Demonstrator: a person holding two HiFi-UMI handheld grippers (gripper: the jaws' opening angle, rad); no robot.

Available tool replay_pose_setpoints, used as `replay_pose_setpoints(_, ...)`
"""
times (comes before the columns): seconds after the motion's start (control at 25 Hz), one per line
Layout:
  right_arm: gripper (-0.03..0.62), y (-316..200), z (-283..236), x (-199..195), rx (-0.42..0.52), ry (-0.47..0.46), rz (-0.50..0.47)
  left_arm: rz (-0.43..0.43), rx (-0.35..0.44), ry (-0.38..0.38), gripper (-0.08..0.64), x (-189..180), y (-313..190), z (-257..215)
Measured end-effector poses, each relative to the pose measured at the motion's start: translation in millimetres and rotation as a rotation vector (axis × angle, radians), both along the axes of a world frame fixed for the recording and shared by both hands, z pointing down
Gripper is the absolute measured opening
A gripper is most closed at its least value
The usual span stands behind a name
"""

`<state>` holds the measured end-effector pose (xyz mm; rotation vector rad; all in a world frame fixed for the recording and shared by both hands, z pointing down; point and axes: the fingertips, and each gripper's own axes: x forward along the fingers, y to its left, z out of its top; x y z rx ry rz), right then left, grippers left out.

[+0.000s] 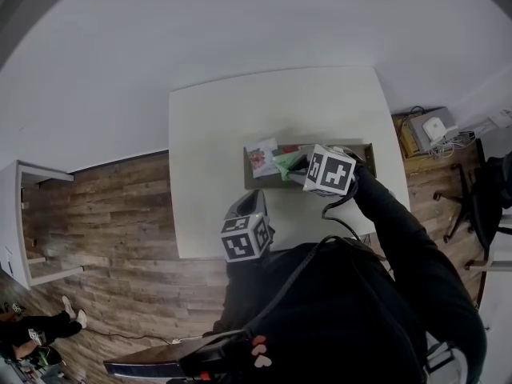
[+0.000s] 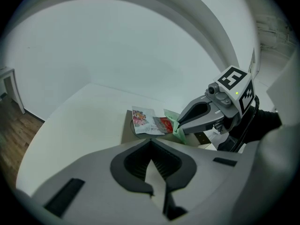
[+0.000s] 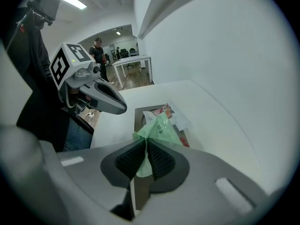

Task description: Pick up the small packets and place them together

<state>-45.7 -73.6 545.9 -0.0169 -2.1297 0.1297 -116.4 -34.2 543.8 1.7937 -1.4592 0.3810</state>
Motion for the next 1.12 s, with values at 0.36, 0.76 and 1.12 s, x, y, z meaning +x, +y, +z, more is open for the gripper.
replay_pose_setpoints(0.36, 0.023, 5.4, 8.9, -5.6, 0.012, 0.077, -0.047, 0.005, 0.001, -0.002, 0.000, 0.0, -0.5, -1.6)
replay_pose_setpoints(0.76, 0.035, 6.9, 22.2, -5.3, 0.001, 0.120, -0.046, -0.004, -0.006, 0.002, 0.000, -4.2, 0.2, 3.1)
replay_pose_setpoints(1.12, 0.044, 8.4, 20.9, -6.7, 0.015, 0.108, -0.041, -0.003, -0.005, 0.005, -0.002, -5.9, 2.8, 2.4)
